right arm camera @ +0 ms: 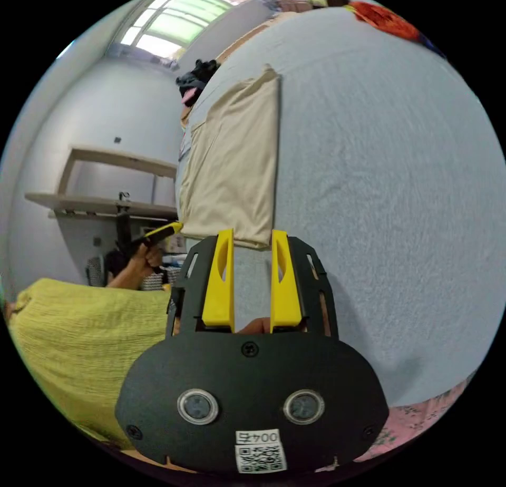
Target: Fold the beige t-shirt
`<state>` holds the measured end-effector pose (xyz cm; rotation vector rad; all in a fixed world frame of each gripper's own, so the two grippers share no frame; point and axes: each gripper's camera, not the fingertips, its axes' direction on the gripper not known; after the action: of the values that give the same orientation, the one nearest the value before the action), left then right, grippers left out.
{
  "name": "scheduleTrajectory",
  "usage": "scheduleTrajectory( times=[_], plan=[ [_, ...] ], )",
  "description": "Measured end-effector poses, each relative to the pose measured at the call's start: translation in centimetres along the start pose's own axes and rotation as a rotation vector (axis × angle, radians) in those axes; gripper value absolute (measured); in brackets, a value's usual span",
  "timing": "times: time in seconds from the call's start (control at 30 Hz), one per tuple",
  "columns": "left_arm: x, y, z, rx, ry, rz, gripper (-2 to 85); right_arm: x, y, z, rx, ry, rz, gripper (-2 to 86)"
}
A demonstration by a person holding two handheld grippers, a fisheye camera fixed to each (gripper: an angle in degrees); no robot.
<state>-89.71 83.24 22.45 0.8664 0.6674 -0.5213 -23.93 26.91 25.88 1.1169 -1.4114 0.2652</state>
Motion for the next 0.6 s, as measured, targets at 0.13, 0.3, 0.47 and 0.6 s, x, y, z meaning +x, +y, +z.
scheduleTrajectory(
  times=[0.13, 0.3, 0.47, 0.6],
  plan=[
    [0.0, 0.8, 0.4, 0.051, 0.200, -0.145, 5.5, 1.7, 0.0, -0.1, -0.036, -0.057, 0.028, 10.9],
    [1.4, 3.2, 4.8, 0.124, 0.520, -0.402, 9.3, 2.1, -0.7, -0.3, -0.076, -0.163, 0.035, 11.0],
    [5.1, 3.9, 7.4, 0.155, 0.479, -0.421, 8.9, -0.9, 1.0, -2.9, -0.048, 0.018, -0.076, 11.5],
    [11.5, 1.8, 7.8, 0.191, 0.177, -0.148, 8.3, -8.6, 3.9, -2.0, -0.006, 0.389, -0.343, 13.5]
  ],
)
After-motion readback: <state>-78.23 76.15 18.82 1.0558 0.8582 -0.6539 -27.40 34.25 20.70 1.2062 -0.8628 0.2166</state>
